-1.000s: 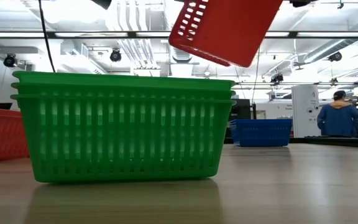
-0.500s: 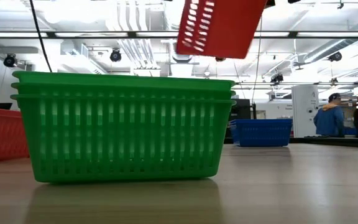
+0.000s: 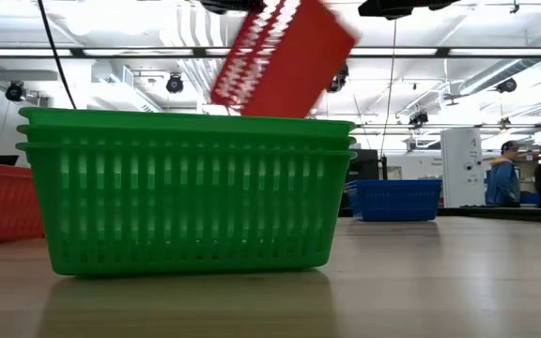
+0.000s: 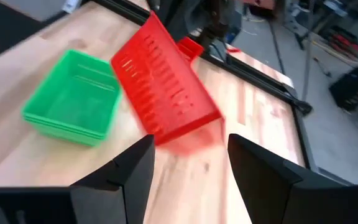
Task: Stack baskets by color
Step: Stack the right red bin on top of the stacked red bins, then return to Home Position
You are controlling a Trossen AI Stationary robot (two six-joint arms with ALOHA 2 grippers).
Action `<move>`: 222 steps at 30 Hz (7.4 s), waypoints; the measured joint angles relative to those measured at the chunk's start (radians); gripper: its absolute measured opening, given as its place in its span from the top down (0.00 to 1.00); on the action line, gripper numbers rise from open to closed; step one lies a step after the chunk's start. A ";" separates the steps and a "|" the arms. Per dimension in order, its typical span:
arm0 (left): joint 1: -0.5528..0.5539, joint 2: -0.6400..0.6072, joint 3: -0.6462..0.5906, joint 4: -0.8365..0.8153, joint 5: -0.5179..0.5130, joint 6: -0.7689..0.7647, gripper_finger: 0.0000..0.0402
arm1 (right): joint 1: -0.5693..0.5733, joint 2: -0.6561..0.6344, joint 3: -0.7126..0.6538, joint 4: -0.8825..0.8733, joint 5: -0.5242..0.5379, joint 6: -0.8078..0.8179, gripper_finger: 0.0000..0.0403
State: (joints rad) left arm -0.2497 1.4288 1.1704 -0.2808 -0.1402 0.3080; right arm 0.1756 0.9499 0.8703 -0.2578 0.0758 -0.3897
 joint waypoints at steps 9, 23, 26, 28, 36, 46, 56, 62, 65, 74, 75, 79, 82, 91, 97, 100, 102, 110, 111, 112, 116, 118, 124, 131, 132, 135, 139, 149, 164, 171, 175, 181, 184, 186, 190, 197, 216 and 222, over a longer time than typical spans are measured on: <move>-0.128 0.026 0.219 -0.642 -0.163 -0.315 1.00 | 0.000 -0.024 -0.002 -0.003 0.130 -0.003 0.51; -0.394 0.136 0.330 -1.195 -0.253 -0.534 1.00 | 0.000 -0.012 -0.003 0.004 0.135 0.005 0.51; -0.452 0.165 0.322 -1.292 -0.261 -0.575 1.00 | 0.000 -0.012 -0.006 0.004 0.135 0.022 0.51; -0.492 0.177 0.296 -1.282 -0.261 -0.578 1.00 | 0.000 -0.012 -0.011 0.003 0.136 0.033 0.51; -0.611 0.165 0.232 -1.290 -0.286 -0.829 1.00 | 0.000 -0.011 -0.029 0.003 0.136 0.061 0.51; -0.670 0.162 0.117 -1.244 -0.306 -0.959 1.00 | 0.000 -0.011 -0.032 0.005 0.136 0.079 0.51; -0.669 0.161 0.051 -1.147 -0.284 -0.970 1.00 | 0.000 -0.011 -0.037 0.005 0.135 0.077 0.51; -0.669 0.161 0.043 -1.137 -0.280 -1.062 1.00 | 0.000 -0.011 -0.040 0.004 0.135 0.076 0.51; -0.669 0.160 0.027 -1.135 -0.280 -1.062 1.00 | 0.000 -0.011 -0.040 0.004 0.135 0.076 0.51; -0.664 0.160 -0.020 -1.039 -0.298 -1.063 1.00 | 0.000 -0.011 -0.040 0.001 0.135 0.076 0.51; -0.659 0.160 -0.019 -1.028 -0.304 -1.063 0.99 | 0.000 -0.011 -0.040 0.001 0.135 0.076 0.51; -0.639 0.160 -0.019 -1.001 -0.311 -1.063 0.92 | 0.000 -0.011 -0.040 0.001 0.135 0.076 0.51; -0.627 0.160 -0.019 -0.990 -0.311 -1.062 0.84 | 0.000 -0.011 -0.040 0.001 0.135 0.076 0.51; -0.579 0.153 0.007 -0.992 -0.311 -1.045 0.66 | 0.000 -0.011 -0.040 0.001 0.127 0.071 0.51; -0.495 0.140 0.043 -0.994 -0.287 -0.954 0.64 | 0.000 -0.012 -0.058 0.005 0.126 0.023 0.51; -0.433 0.131 0.078 -0.965 -0.329 -0.886 0.66 | -0.007 -0.013 -0.079 0.029 0.085 -0.025 0.51; -0.389 0.107 0.089 -0.895 -0.362 -0.797 0.69 | -0.020 -0.019 -0.089 0.053 0.052 -0.048 0.51; -0.196 -0.127 -0.069 -0.343 -0.327 -0.279 0.95 | -0.141 -0.074 -0.142 0.103 -0.073 -0.072 0.51; -0.166 -0.165 -0.108 -0.268 -0.301 -0.226 0.97 | -0.161 -0.087 -0.155 0.124 -0.094 -0.076 0.51; -0.138 -0.200 -0.148 -0.197 -0.270 -0.179 0.99 | -0.180 -0.099 -0.169 0.138 -0.103 -0.079 0.51; -0.021 -0.335 -0.317 0.009 -0.129 -0.062 0.98 | -0.248 -0.155 -0.223 0.142 -0.104 -0.083 0.51; 0.027 -0.402 -0.395 0.063 -0.100 -0.036 0.98 | -0.270 -0.194 -0.256 0.141 -0.109 -0.093 0.51; 0.101 -0.585 -0.598 0.187 -0.091 -0.031 0.98 | -0.281 -0.352 -0.392 0.143 -0.111 -0.077 0.51; 0.111 -0.766 -0.786 0.360 -0.085 -0.039 0.98 | -0.281 -0.551 -0.524 0.252 -0.121 -0.012 0.52; 0.111 -0.787 -0.811 0.393 -0.085 -0.040 0.98 | -0.281 -0.577 -0.547 0.287 -0.138 -0.007 0.53; 0.111 -0.844 -0.886 0.495 -0.085 -0.039 0.98 | -0.280 -0.654 -0.609 0.353 -0.163 -0.002 0.55; 0.111 -0.922 -0.969 0.561 -0.086 -0.039 0.98 | -0.281 -0.750 -0.665 0.351 -0.162 0.010 0.57; 0.112 -1.141 -1.090 0.592 -0.093 -0.066 0.98 | -0.281 -0.949 -0.765 0.351 -0.162 0.023 0.63; 0.112 -1.364 -1.162 0.586 -0.140 -0.064 0.98 | -0.280 -0.934 -0.858 0.430 -0.233 0.135 0.71; 0.112 -1.358 -1.162 0.584 -0.148 -0.064 0.97 | -0.280 -0.934 -0.858 0.418 -0.233 0.311 0.74; 0.112 -1.347 -1.163 0.585 -0.148 -0.064 0.97 | -0.280 -0.934 -0.858 0.419 -0.233 0.311 0.74; 0.112 -1.329 -1.163 0.586 -0.148 -0.065 0.97 | -0.280 -0.934 -0.859 0.419 -0.233 0.311 0.72; 0.112 -1.321 -1.163 0.586 -0.149 -0.065 0.97 | -0.280 -0.934 -0.859 0.419 -0.233 0.311 0.72; 0.112 -1.313 -1.163 0.586 -0.148 -0.065 0.97 | -0.280 -0.934 -0.859 0.419 -0.233 0.310 0.72; 0.112 -1.299 -1.164 0.586 -0.149 -0.065 0.97 | -0.280 -0.934 -0.859 0.419 -0.233 0.310 0.72; 0.112 -1.271 -1.164 0.586 -0.148 -0.065 0.97 | -0.280 -0.934 -0.859 0.419 -0.232 0.311 0.75; 0.112 -1.207 -1.164 0.586 -0.148 -0.065 0.97 | -0.280 -0.934 -0.860 0.419 -0.232 0.309 0.76; 0.112 -1.191 -1.164 0.586 -0.148 -0.066 0.97 | -0.280 -0.933 -0.860 0.419 -0.232 0.309 0.78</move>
State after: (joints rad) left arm -0.1375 0.2379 0.0059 0.3047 -0.2886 0.2424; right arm -0.1047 0.0166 0.0105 0.1616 -0.1566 -0.0802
